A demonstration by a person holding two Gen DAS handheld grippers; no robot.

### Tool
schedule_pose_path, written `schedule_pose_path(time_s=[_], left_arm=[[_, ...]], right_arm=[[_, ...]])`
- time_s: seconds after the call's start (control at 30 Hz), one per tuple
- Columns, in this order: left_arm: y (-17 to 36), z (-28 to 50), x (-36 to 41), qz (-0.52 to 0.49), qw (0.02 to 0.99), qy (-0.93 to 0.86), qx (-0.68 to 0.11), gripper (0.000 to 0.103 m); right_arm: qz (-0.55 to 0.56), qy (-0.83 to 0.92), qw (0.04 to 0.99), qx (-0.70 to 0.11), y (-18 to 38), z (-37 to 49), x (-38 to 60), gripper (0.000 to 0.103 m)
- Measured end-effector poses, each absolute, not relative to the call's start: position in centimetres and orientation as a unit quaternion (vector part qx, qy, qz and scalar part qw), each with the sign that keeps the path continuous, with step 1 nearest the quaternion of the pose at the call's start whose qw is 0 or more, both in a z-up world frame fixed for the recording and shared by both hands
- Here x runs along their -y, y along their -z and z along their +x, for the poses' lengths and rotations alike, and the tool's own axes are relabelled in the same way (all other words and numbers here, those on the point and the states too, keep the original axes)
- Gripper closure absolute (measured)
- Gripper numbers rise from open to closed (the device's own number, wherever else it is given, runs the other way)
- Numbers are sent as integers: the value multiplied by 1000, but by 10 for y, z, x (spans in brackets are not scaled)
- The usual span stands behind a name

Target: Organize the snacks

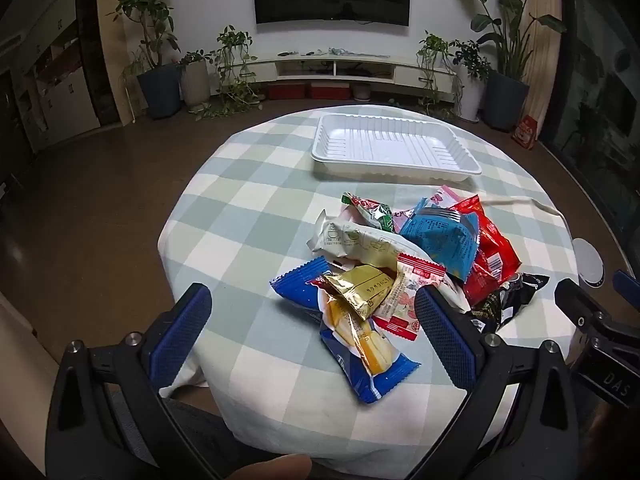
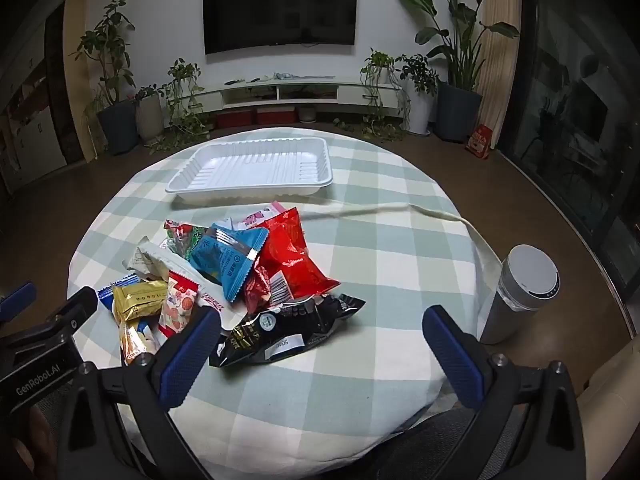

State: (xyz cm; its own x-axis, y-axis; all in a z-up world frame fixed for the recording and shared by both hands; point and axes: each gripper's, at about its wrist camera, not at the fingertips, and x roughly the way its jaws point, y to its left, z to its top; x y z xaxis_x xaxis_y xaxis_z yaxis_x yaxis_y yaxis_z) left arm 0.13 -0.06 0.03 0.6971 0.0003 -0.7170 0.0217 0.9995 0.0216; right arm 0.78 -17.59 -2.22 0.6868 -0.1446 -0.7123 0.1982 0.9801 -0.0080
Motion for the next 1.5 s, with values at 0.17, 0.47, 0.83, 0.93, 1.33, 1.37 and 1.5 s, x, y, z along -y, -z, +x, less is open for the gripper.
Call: schedule_pose_path(time_s=[0.17, 0.47, 0.83, 0.93, 1.33, 1.37, 1.5], left_arm=[[0, 0, -2, 9, 927, 3, -375, 0], [1, 3, -9, 8, 927, 10, -375, 0], [2, -4, -2, 11, 927, 5, -376, 0], [2, -4, -2, 11, 927, 5, -376, 0], [6, -4, -3, 11, 925, 7, -379, 0], [6, -4, -3, 12, 925, 7, -379, 0], [6, -3, -3, 12, 925, 7, -379, 0]], right_arm=[[31, 95, 918, -384, 23, 8, 176, 0], [33, 94, 919, -382, 23, 8, 176, 0], [34, 93, 919, -382, 24, 7, 175, 0], [35, 92, 919, -381, 24, 7, 175, 0], [36, 92, 919, -381, 25, 7, 174, 0], [37, 91, 919, -382, 25, 7, 174, 0], [37, 91, 919, -381, 25, 7, 174, 0]])
